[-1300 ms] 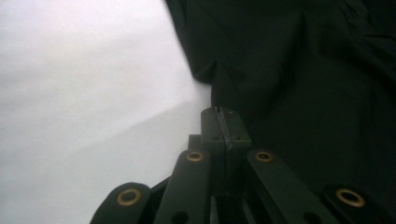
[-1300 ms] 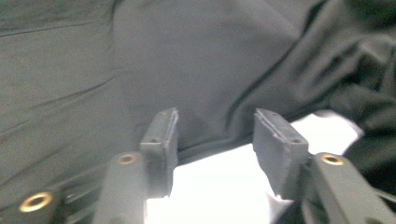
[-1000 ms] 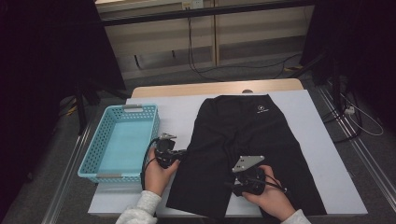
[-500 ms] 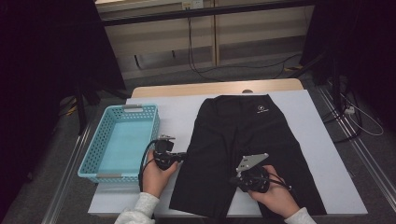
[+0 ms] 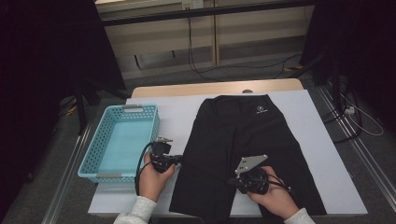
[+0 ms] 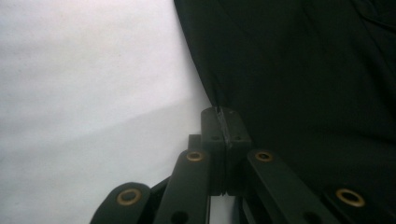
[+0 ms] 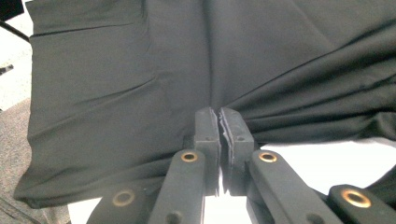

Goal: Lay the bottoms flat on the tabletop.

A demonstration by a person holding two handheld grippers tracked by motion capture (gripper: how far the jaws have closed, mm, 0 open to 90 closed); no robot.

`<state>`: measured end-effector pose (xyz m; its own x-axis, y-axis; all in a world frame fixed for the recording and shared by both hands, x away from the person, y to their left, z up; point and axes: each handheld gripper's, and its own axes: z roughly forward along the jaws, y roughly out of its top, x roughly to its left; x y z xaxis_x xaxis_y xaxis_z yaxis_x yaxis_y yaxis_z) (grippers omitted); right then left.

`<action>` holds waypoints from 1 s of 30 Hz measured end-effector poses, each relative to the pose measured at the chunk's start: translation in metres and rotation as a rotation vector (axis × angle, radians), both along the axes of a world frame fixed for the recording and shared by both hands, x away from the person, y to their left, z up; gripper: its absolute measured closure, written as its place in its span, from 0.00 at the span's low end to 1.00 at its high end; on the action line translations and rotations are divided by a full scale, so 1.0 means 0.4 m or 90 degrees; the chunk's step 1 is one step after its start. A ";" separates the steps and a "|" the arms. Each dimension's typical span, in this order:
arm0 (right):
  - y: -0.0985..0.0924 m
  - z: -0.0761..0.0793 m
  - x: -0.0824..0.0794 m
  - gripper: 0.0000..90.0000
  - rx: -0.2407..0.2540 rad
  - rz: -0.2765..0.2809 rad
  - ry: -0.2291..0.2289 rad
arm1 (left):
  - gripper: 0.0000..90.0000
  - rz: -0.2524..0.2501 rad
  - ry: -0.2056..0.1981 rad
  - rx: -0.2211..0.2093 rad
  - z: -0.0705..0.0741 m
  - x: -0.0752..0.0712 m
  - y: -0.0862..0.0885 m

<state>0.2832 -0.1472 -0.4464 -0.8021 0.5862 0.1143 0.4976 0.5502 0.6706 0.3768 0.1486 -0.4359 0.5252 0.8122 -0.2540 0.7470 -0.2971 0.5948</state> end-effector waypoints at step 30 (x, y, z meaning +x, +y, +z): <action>-0.079 0.023 0.033 0.47 0.050 -0.117 -0.043 | 0.97 -0.018 -0.025 -0.029 -0.039 0.091 -0.053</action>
<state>0.2965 -0.1789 -0.4371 -0.6898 0.7148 0.1152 0.5374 0.3988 0.7431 0.4132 0.1274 -0.4516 0.5585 0.7849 -0.2683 0.7141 -0.2904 0.6370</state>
